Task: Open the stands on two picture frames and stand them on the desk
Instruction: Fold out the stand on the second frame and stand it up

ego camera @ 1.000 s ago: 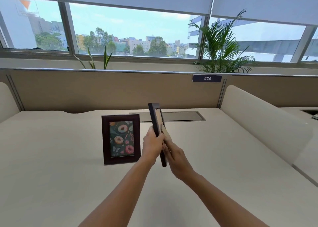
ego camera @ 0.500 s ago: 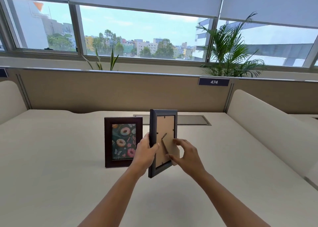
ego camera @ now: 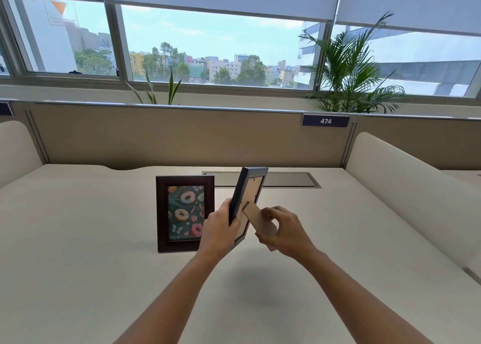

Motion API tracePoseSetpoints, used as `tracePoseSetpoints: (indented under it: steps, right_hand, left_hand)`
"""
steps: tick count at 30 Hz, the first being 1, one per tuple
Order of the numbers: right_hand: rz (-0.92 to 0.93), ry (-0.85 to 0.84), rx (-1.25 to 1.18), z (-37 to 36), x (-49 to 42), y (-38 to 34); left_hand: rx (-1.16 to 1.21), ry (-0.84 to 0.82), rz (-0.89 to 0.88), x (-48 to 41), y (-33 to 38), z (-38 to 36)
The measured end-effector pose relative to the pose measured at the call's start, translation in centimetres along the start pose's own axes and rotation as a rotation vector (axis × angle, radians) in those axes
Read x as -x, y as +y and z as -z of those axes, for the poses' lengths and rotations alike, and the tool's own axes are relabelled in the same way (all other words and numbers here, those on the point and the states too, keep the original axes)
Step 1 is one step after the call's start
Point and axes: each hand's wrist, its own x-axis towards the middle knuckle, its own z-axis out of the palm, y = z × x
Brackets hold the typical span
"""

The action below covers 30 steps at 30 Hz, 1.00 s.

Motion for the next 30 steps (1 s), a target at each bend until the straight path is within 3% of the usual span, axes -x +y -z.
tracePoseSetpoints:
  steps: [17, 24, 27, 30]
  right_hand:
    - [-0.008, -0.112, 0.053, 0.6, 0.3, 0.3]
    - [0.13, 0.096, -0.021, -0.8, 1.9, -1.4]
    - [0.146, 0.041, -0.107, -2.3, 2.7, -2.4]
    - [0.045, -0.082, -0.212, -3.1, 2.8, -3.0]
  left_hand:
    - [-0.107, 0.048, -0.025, 0.9, 0.3, -1.1]
    - [-0.031, 0.097, 0.054, 1.0, 0.5, -1.1]
    - [0.036, 0.146, 0.091, 0.8, 0.9, -1.4]
    - [0.101, 0.149, 0.105, 0.7, 1.3, -1.6]
